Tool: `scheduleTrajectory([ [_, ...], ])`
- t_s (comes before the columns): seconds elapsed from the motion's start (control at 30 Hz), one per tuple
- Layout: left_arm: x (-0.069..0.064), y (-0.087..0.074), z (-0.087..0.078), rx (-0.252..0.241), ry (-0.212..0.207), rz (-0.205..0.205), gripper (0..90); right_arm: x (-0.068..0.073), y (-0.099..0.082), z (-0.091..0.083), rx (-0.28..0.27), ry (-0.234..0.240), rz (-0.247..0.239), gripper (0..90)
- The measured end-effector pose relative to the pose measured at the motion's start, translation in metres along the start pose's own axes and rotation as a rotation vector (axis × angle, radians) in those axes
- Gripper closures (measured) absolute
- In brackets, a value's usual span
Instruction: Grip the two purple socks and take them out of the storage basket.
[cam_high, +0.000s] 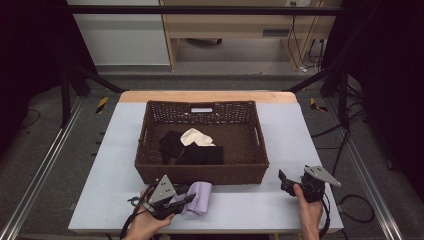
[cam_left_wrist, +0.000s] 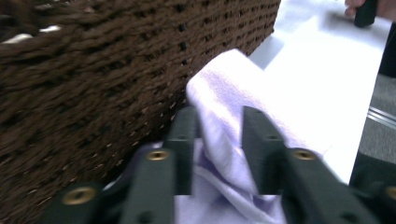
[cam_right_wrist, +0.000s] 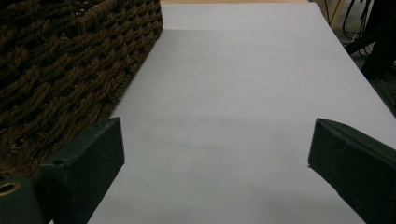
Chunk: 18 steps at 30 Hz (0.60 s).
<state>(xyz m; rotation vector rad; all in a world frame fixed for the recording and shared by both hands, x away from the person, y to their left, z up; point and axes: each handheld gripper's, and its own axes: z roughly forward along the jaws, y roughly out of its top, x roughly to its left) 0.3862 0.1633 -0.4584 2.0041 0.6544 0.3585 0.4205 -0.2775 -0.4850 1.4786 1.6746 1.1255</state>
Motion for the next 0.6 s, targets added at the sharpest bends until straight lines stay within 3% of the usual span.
scheduleTrajectory([
  [0.1,0.002,-0.001,-0.008,-0.032,0.039,0.000,47.0,0.001,0.000,0.000,-0.007,-0.003,-0.003,4.1],
  [0.23,0.008,-0.007,-0.016,-0.052,0.084,-0.023,36.5,0.000,0.000,-0.001,-0.011,-0.001,0.002,4.0],
  [0.6,0.030,-0.035,-0.034,0.010,0.166,-0.078,33.0,0.000,0.000,-0.001,-0.012,-0.003,0.005,3.9],
])
